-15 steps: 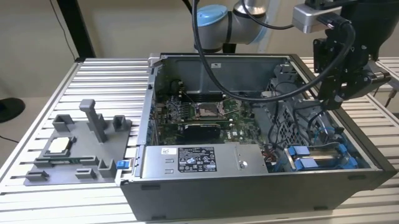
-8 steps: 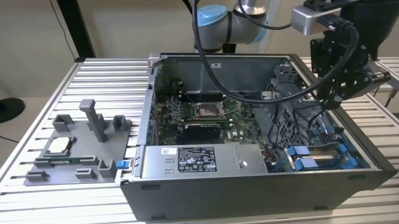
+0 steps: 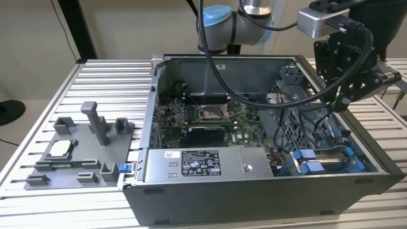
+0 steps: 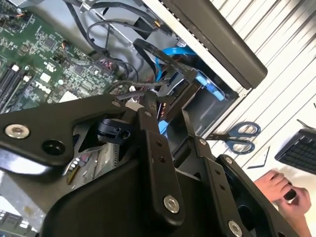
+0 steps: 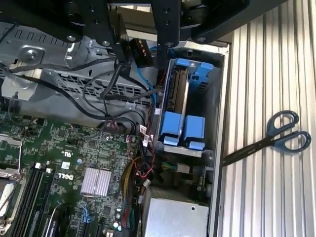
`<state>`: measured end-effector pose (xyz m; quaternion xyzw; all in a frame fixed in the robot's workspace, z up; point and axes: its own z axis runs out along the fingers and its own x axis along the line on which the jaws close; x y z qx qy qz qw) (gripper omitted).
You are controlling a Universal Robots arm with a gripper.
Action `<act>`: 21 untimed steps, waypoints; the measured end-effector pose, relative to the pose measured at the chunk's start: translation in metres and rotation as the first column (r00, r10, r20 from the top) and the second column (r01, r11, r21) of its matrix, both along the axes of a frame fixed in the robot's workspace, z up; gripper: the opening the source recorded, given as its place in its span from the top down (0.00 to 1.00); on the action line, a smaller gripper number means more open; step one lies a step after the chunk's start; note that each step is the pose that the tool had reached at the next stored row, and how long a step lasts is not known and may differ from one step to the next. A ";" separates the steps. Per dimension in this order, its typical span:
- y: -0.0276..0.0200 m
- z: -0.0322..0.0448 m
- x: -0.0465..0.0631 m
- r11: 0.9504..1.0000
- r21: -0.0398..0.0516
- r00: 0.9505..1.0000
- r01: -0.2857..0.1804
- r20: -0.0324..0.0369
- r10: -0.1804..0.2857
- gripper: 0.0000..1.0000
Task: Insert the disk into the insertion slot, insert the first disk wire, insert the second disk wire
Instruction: 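Insert the first disk wire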
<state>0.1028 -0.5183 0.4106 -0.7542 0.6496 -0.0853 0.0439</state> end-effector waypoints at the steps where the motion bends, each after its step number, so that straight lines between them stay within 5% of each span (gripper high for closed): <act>1: -0.0001 -0.0001 -0.001 1.000 0.000 1.000 -0.001 0.000 0.001 0.00; 21: 0.0000 -0.0007 -0.002 1.000 -0.002 1.000 -0.003 0.002 0.003 0.00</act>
